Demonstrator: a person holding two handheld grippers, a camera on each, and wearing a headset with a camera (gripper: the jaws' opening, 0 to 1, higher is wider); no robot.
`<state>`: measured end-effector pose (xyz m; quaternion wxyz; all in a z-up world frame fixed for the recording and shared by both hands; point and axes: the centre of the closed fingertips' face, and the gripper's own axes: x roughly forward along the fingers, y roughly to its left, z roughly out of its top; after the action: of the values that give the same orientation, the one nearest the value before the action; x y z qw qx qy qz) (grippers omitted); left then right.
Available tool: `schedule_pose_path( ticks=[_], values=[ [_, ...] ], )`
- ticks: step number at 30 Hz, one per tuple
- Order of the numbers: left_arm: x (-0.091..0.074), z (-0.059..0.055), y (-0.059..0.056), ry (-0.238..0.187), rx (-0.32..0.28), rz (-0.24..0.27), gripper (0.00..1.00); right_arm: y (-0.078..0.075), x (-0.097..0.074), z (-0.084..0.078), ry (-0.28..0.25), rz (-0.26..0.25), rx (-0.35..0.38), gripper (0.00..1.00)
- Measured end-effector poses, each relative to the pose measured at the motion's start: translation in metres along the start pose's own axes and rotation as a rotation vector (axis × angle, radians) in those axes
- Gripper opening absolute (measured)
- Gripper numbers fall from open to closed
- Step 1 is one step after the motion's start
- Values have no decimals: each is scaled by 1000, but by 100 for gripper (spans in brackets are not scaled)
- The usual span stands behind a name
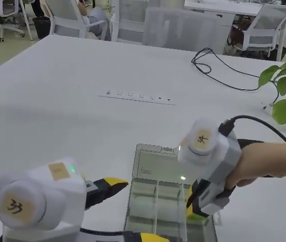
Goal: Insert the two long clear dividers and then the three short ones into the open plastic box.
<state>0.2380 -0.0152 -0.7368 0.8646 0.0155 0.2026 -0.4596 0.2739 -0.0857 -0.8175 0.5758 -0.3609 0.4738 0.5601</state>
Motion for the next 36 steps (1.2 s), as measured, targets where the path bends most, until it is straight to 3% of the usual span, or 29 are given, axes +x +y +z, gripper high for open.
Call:
schedule_pose_path(
  ticks=[3, 6, 12, 16, 22, 29, 32, 36],
  values=[
    [-2, 2, 4, 5, 1, 10, 73, 0, -6, 1, -35, -27, 2, 23],
    [-5, 4, 8, 4, 2, 20, 74, 3, -12, 1, -66, -36, 56, 28],
    [-13, 6, 14, 30, 10, 43, 77, 8, -35, 12, -217, -83, 145, 39],
    [-18, 8, 16, 26, 1, 55, 80, 12, -46, 9, -272, -122, 167, 47],
    [-30, 5, 18, 43, -1, 76, 85, 15, -68, 4, -421, -209, 293, 59],
    [-40, 3, 17, 36, -19, 97, 90, 33, -76, -5, -536, -243, 365, 70],
    [-45, 3, 16, 30, -36, 108, 94, 37, -80, -5, -606, -260, 394, 75],
    [-50, 0, 15, 31, -33, 124, 96, 41, -84, -10, -657, -282, 407, 84]
  ],
)
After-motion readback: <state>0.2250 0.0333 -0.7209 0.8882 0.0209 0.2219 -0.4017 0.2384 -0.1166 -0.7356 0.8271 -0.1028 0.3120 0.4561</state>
